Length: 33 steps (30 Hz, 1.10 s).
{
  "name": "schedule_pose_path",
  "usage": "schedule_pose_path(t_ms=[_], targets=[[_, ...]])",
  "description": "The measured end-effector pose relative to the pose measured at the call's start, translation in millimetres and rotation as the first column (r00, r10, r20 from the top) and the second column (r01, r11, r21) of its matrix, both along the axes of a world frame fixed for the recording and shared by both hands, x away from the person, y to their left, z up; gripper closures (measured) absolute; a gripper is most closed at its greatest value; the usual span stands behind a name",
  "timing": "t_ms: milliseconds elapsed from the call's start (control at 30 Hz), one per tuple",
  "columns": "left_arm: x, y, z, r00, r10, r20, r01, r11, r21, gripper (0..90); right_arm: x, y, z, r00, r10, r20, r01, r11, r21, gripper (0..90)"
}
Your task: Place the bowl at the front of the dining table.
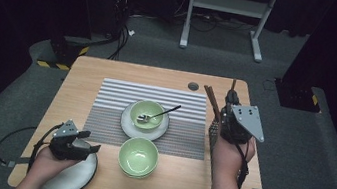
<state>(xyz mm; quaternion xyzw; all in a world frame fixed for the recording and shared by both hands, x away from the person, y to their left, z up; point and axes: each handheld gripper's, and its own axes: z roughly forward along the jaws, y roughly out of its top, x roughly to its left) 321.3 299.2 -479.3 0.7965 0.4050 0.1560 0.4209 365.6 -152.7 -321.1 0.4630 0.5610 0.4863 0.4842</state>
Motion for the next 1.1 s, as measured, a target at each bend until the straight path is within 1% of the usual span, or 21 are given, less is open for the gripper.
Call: schedule_pose_path(t_ms=[33,267,367,567,767,867,1100], targets=[[-0.2,0.0,0.2,1.0,0.0,0.001,0.0,1.0,-0.001,28.6,-1.4,1.1,0.8,1.0,0.0,0.007,0.0,1.0,-0.008,84.2],[-0.3,0.4,0.8,1.0,-0.001,0.003,0.001,1.0,-0.003,28.6,-3.6,2.7,4.3,0.9997,0.002,0.023,-0.002,1.0,-0.016,84.2],[-0.3,0.1,0.9,1.0,-0.002,0.003,0.002,1.0,-0.004,28.5,-4.6,3.5,8.8,0.9994,0.002,0.036,-0.002,1.0,-0.021,84.2],[-0.3,0.2,0.9,1.0,-0.003,0.005,0.003,1.0,-0.003,28.5,-6.1,4.4,16.0,0.9986,0.002,0.054,-0.001,1.0,-0.022,84.2],[-0.7,0.5,1.5,1.0,-0.002,0.006,0.003,1.0,-0.005,28.5,-7.7,6.3,19.3,0.9981,0.004,0.062,-0.002,1.0,-0.024,84.2],[-0.7,-0.3,1.3,1.0,-0.005,0.005,0.005,1.0,-0.006,28.5,-9.8,10.3,23.4,0.9972,0.015,0.074,-0.013,1.0,-0.027,84.2],[-0.6,0.0,1.7,1.0,-0.004,0.006,0.004,0.9999,-0.01,28.5,-11.3,16.8,28.7,0.9963,0.031,0.08,-0.028,0.999,-0.03,84.2]])
